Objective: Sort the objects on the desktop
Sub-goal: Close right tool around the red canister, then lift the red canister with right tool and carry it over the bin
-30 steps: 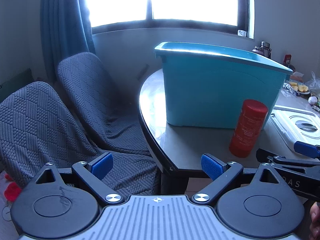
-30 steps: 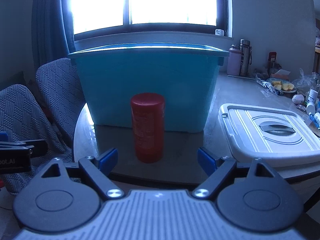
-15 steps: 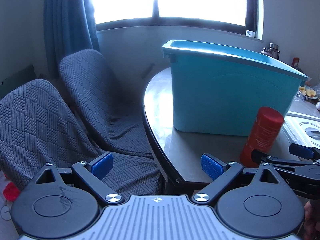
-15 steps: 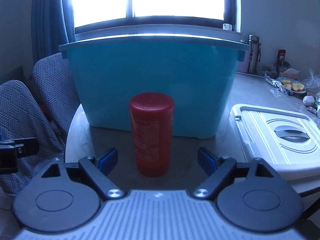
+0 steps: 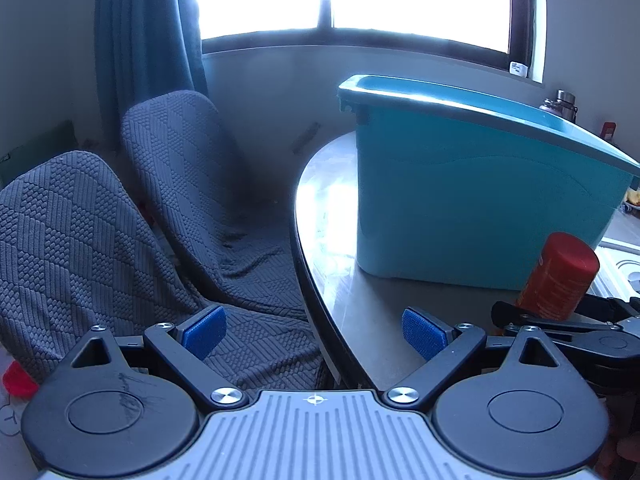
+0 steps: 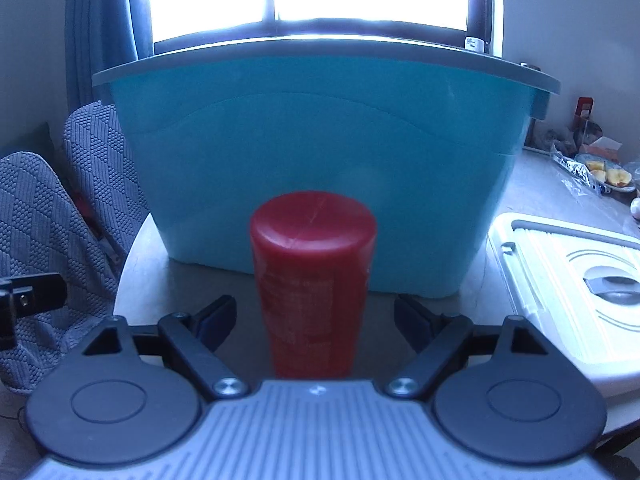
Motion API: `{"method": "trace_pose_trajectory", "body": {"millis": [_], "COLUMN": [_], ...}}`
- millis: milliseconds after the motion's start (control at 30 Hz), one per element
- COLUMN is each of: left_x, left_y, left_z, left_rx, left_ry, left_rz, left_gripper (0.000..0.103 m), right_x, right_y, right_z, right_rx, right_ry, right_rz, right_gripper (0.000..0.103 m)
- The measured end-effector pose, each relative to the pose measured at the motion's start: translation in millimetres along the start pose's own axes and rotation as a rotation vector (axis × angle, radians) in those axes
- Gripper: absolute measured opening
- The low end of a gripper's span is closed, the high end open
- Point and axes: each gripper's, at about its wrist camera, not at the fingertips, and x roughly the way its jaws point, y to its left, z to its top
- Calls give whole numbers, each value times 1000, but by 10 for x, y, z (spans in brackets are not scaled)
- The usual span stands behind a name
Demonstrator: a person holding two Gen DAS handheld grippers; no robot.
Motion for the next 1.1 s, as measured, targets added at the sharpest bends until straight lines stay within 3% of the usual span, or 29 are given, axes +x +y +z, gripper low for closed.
{"method": "trace_pose_trajectory", "body": {"millis": [33, 433, 1100], "left_x": [3, -175, -1026], "left_y": [-3, 47, 165], "left_z": [1, -37, -201], "left_rx": [1, -13, 0], "left_ry": [1, -17, -80], "left_rz": [3, -1, -18], "left_gripper": [96, 96, 96], "right_x": [-2, -261, -1382], "right_y": [12, 2, 60], "right_z": [5, 127, 265], "right_rx": [-4, 10, 39], "right_ry": [-1, -25, -94], "right_rz": [-2, -5, -37], "right_gripper": [50, 49, 49]}}
